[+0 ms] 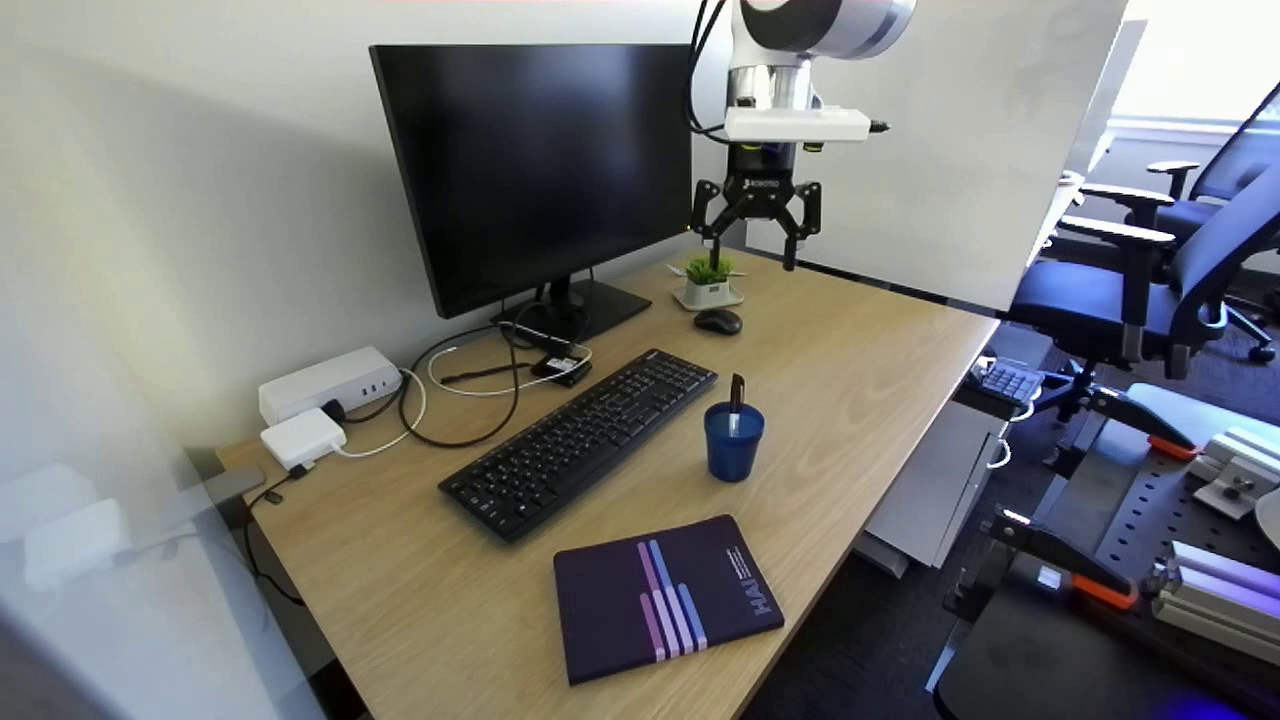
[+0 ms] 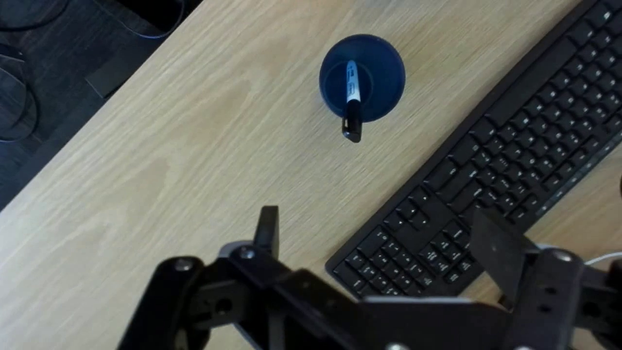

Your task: Put the marker in the cup then move the cup to the right

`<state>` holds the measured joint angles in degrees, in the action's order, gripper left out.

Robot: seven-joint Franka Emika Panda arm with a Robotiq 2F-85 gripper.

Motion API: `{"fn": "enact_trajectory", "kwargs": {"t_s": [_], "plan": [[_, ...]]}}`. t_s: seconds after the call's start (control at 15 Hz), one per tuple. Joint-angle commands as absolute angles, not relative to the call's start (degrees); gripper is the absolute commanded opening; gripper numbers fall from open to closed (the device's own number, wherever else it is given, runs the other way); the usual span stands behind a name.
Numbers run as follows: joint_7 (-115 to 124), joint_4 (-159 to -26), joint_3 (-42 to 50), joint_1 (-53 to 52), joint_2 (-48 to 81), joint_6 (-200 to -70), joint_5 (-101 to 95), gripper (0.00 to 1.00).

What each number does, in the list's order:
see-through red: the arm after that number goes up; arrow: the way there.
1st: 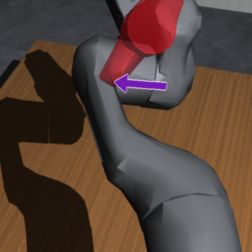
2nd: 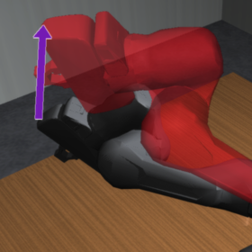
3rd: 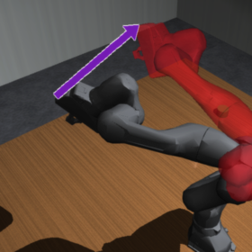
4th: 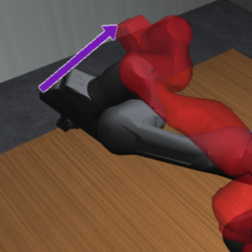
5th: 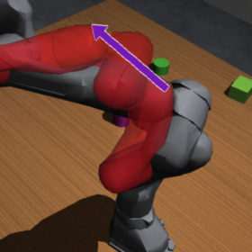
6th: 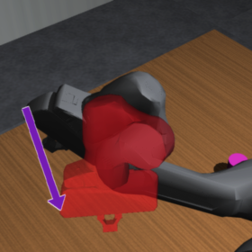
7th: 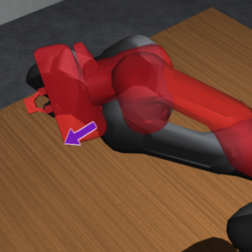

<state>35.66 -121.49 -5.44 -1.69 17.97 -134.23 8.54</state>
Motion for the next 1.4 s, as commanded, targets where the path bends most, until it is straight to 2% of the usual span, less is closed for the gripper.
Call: {"fn": "enact_trajectory", "kwargs": {"t_s": [0.0,0.13,0.2,0.4,1.33], "plan": [[20.59,-123.19,-4.32,-0.81,16.51,-134.27,10.82,1.0],[11.7,-125.3,-3.15,0.63,15.45,-133.68,10.24,1.0],[18.35,-122.82,-2.14,-1.63,17.7,-133.94,9.88,1.0],[12.9,-124.12,-1.77,-0.3,16.99,-133.94,9.79,1.0],[17.3,-126.05,-1.3,-1.58,16.41,-133.66,9.75,1.0]]}}
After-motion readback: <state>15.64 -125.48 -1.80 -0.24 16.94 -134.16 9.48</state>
